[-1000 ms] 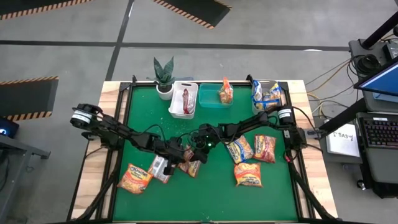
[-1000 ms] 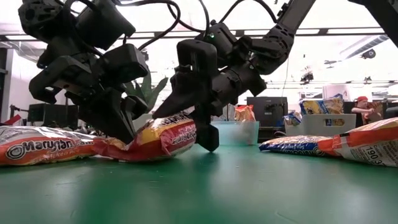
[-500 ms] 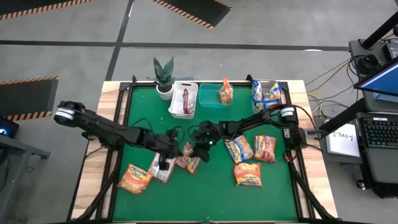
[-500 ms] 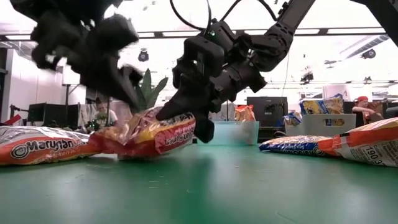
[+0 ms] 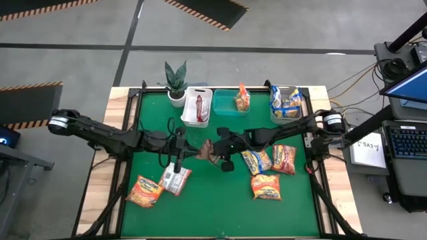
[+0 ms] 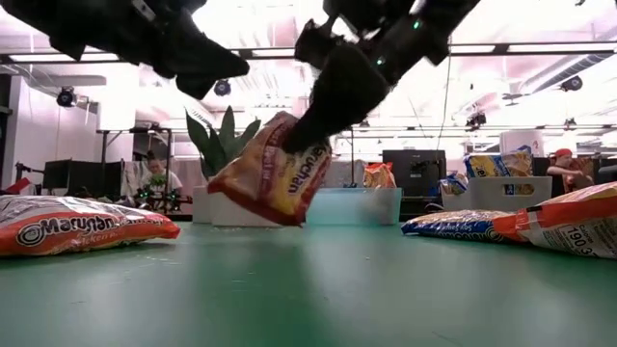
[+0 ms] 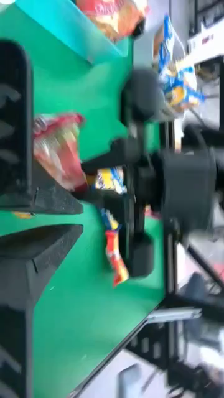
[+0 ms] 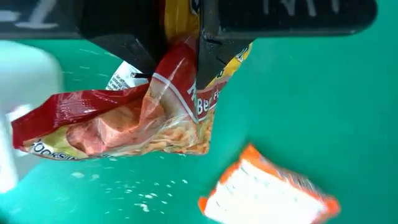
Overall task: Sort Maruchan noodles
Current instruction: Put the red noodle pack into the white bin
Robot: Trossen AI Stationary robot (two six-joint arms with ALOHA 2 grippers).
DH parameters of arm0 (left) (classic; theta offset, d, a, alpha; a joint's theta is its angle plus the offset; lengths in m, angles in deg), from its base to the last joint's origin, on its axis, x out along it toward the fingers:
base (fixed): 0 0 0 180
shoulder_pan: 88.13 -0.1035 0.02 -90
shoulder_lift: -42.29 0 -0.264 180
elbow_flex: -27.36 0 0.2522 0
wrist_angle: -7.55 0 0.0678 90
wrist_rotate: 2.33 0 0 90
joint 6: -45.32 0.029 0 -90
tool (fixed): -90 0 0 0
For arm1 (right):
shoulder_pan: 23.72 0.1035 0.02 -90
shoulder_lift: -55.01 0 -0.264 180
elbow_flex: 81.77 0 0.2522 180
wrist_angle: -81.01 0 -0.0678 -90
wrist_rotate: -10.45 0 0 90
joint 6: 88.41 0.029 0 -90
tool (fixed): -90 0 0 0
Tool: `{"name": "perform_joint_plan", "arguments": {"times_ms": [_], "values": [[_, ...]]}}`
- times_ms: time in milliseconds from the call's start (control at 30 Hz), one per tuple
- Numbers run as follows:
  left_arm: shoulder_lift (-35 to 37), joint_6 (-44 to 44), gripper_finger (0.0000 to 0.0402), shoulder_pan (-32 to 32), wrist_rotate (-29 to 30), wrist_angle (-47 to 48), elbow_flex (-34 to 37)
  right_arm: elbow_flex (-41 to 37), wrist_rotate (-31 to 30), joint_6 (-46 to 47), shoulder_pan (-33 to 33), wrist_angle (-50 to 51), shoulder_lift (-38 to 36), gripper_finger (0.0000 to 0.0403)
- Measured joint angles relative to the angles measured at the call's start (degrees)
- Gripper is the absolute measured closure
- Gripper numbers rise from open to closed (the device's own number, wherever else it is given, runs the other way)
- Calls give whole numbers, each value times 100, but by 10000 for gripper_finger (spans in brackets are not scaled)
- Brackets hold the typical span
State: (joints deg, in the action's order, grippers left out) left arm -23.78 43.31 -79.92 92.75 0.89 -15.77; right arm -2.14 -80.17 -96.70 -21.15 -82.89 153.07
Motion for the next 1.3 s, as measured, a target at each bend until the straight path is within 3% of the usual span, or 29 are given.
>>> {"name": "perform_joint_plan", "arguments": {"times_ms": [167, 433, 600, 867, 1300], "values": [[-122, -292, 308, -210, -2, -491, 199, 0, -814, -788, 242, 47, -82, 358], [-556, -307, 164, -299, 438, -1373, 459, 0, -1160, -1161, 296, 39, -33, 358], [-819, -334, 107, -380, 748, -1465, 559, 0, -1170, -1236, 296, 24, -33, 358], [-1418, -407, 100, -424, 746, -2084, 584, 0, -1207, -1384, 296, -17, -33, 358], [-1984, -517, 147, -431, 641, -2600, 597, 0, -1295, -1494, 296, -94, -31, 358]]}}
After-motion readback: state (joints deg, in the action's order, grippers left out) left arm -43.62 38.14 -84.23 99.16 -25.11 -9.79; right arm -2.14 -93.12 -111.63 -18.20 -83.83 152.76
